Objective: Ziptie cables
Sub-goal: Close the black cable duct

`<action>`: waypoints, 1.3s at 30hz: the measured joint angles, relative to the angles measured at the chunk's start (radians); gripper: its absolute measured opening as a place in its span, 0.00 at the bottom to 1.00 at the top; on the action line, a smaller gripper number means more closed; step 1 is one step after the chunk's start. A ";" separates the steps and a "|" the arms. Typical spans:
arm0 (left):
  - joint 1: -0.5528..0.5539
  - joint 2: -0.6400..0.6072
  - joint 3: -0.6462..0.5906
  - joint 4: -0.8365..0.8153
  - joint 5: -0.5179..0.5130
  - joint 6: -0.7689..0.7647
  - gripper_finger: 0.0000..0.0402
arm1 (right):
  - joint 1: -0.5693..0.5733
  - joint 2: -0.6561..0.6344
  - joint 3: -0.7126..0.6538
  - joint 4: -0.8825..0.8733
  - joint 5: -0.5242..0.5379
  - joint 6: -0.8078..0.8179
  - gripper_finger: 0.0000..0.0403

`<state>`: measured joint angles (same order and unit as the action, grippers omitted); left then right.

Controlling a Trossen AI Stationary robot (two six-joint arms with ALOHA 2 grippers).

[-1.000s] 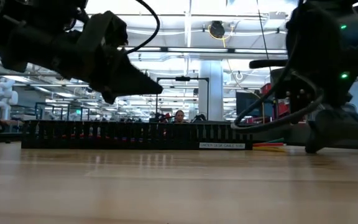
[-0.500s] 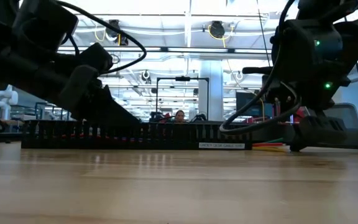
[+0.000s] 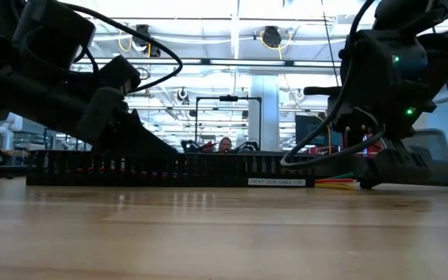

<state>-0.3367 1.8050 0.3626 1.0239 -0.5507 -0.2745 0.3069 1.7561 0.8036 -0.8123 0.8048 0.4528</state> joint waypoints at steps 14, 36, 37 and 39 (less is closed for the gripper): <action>0.000 0.000 -0.001 0.002 0.001 -0.004 0.00 | -0.011 0.002 -0.001 0.011 0.035 -0.018 0.97; 0.000 0.001 -0.001 -0.001 0.007 0.007 0.00 | -0.034 0.006 -0.004 -0.020 0.098 -0.054 0.97; 0.000 0.001 -0.001 -0.001 0.008 0.013 0.00 | -0.039 0.006 -0.004 -0.020 0.098 -0.055 0.97; 0.000 0.002 -0.002 -0.002 0.008 0.019 0.00 | -0.050 0.006 -0.004 -0.016 0.098 -0.055 0.97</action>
<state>-0.3365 1.8065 0.3607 1.0222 -0.5430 -0.2550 0.2569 1.7618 0.7998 -0.8282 0.9028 0.3977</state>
